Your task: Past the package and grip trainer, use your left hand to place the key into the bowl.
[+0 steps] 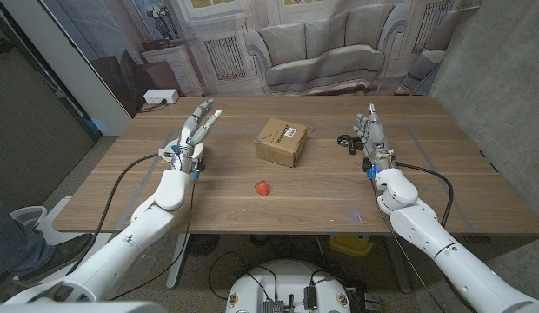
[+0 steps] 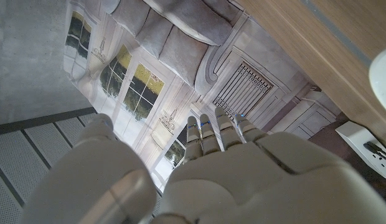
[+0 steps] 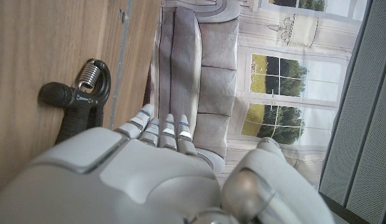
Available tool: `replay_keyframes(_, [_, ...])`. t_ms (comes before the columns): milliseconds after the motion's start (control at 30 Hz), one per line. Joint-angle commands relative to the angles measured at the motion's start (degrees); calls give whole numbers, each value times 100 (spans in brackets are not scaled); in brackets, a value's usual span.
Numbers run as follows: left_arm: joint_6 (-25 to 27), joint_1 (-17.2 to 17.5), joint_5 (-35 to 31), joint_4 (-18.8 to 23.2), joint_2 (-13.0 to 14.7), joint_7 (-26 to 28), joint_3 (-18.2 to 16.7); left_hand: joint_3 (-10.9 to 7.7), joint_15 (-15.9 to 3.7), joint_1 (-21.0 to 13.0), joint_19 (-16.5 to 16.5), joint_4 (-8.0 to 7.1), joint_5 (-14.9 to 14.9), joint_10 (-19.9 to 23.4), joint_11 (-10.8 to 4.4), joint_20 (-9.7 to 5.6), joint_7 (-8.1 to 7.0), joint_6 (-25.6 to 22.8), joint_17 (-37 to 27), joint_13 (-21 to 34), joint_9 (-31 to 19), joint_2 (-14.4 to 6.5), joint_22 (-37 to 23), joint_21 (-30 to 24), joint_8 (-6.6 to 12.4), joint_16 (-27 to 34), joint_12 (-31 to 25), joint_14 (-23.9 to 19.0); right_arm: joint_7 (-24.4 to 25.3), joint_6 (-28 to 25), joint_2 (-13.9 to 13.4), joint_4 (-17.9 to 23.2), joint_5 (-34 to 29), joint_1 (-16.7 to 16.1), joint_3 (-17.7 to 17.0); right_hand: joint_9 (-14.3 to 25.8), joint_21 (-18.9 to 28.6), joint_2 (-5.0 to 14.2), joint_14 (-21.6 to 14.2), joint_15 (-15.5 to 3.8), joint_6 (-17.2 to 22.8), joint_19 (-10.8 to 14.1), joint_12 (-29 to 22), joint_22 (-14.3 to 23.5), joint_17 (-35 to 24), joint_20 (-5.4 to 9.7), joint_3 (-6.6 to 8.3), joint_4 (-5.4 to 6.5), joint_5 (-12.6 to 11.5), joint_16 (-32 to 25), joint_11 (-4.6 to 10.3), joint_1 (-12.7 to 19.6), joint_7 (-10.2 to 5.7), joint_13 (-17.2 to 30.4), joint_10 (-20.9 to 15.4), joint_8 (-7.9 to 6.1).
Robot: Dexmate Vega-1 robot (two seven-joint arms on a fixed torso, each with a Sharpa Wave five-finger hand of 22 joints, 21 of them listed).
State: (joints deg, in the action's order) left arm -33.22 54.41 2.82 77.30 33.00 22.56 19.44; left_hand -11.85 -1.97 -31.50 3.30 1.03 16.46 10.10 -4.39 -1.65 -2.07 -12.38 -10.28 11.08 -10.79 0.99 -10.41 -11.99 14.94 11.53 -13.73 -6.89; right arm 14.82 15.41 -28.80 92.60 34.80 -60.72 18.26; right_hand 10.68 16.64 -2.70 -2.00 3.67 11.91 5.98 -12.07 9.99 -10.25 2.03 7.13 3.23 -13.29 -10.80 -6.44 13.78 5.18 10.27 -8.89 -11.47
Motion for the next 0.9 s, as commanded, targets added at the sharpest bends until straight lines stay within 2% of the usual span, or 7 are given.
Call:
replay_keyframes(33, [219,-20,-478,169,118,314,36,-29,-171,-130,-15,81,19,82,-70,40,-181,-88,-18,7,-20,-8,1,0,-9,-11,12,1,81,69,42,131,-24,-131,-15,9,-15,26,-17,-4,37,29,-25,22,-21,-31,-13,-21,31,-8,-12,11,-12,31,-25,-30])
replay_keyframes(133, [299,-24,-623,184,149,434,34,-33,-260,-164,-35,100,21,105,-101,-6,-212,-133,-15,6,-20,-8,2,-3,-4,-18,13,4,84,148,56,143,-55,-154,-25,9,-20,28,-18,-1,45,30,-24,22,-21,-30,-13,-23,33,-7,-11,13,-14,31,-25,-31])
replay_keyframes(433, [520,-14,-887,293,222,682,56,-57,-301,-296,-68,177,35,104,-122,21,-264,-276,-7,6,-20,-4,6,-3,22,-40,40,24,186,77,35,230,-72,-163,-81,10,-39,34,-15,2,58,36,-24,23,-21,-27,-16,-31,42,-3,-13,20,-22,32,-29,-29])
replay_keyframes(533, [476,-59,-1025,219,207,807,104,-91,-323,-466,-82,276,51,120,-142,39,-428,-501,-1,5,-20,1,9,5,72,-49,58,19,198,57,30,249,-84,-154,-83,11,-46,36,-12,1,65,38,-21,23,-21,-27,-17,-33,45,-1,-4,22,-23,32,-22,-29])
replay_keyframes(600, [513,-62,-1192,235,229,921,133,-101,-333,-538,-109,318,56,133,-154,-59,-475,-580,2,3,-19,9,10,1,82,-49,65,3,204,83,42,243,-105,-141,-84,11,-52,38,-9,-3,69,39,-22,23,-21,-29,-19,-34,47,0,-1,22,-28,32,-26,-29])
replay_keyframes(700, [651,7,-1463,361,272,1159,141,-109,-354,-599,-118,356,61,123,-170,-120,-480,-624,4,1,-18,19,11,4,83,-56,79,9,190,66,40,255,-89,-112,-93,11,-58,40,-13,1,85,41,-24,24,-22,-28,-20,-35,50,-1,-4,22,-39,32,-33,-33])
replay_keyframes(900, [712,36,-1690,403,336,1396,178,-132,-392,-783,-134,467,81,54,-183,-95,-505,-813,8,-1,-16,53,15,13,112,-83,126,67,283,-2,30,337,-124,-113,-112,12,-66,42,-12,2,92,42,-24,24,-23,-27,-23,-35,54,0,-9,19,-39,32,-33,-33])
